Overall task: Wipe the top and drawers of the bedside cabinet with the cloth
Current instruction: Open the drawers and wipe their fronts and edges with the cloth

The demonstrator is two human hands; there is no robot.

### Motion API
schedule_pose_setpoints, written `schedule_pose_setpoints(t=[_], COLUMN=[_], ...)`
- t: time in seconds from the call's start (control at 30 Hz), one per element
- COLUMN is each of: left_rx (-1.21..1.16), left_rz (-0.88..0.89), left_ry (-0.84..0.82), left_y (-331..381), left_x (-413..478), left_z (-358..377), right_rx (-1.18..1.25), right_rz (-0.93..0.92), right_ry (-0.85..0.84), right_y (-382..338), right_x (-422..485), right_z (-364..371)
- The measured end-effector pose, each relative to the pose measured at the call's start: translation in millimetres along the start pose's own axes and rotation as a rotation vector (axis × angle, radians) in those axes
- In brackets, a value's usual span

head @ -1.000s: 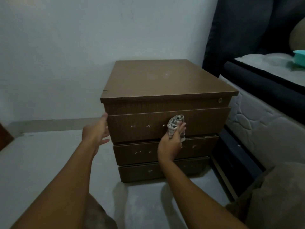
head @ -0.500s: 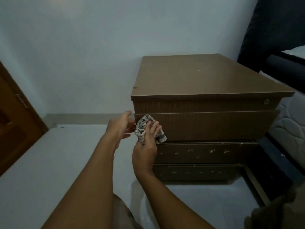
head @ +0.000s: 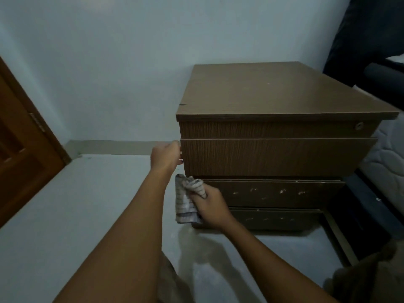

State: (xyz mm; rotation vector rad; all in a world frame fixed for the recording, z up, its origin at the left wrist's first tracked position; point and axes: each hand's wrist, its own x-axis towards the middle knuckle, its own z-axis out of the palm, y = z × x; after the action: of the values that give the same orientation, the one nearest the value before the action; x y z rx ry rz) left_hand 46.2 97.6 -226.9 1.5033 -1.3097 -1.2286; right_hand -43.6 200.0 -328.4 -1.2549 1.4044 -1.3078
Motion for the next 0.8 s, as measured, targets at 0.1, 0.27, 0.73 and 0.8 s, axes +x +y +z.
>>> schedule_pose_setpoints(t=[0.1,0.27,0.73,0.8], left_rx=[0.017,0.028,-0.076,-0.102], left_rz=[0.008,-0.014,-0.103,-0.123], left_ry=[0.059,0.178,0.238,0.252], left_y=[-18,-49,-104,-107], left_x=[-2,-22,-21,-18], left_z=[10,35,71,75], right_rx=[0.133,0.502,0.303,0.201], right_rz=[0.139,0.437,0.343,0.282], right_ry=[0.044,0.077,0.523,0.587], right_y=[2,12,31,32], right_x=[-10,-27,-48,-52], right_z=[-29,-66,-120,-127])
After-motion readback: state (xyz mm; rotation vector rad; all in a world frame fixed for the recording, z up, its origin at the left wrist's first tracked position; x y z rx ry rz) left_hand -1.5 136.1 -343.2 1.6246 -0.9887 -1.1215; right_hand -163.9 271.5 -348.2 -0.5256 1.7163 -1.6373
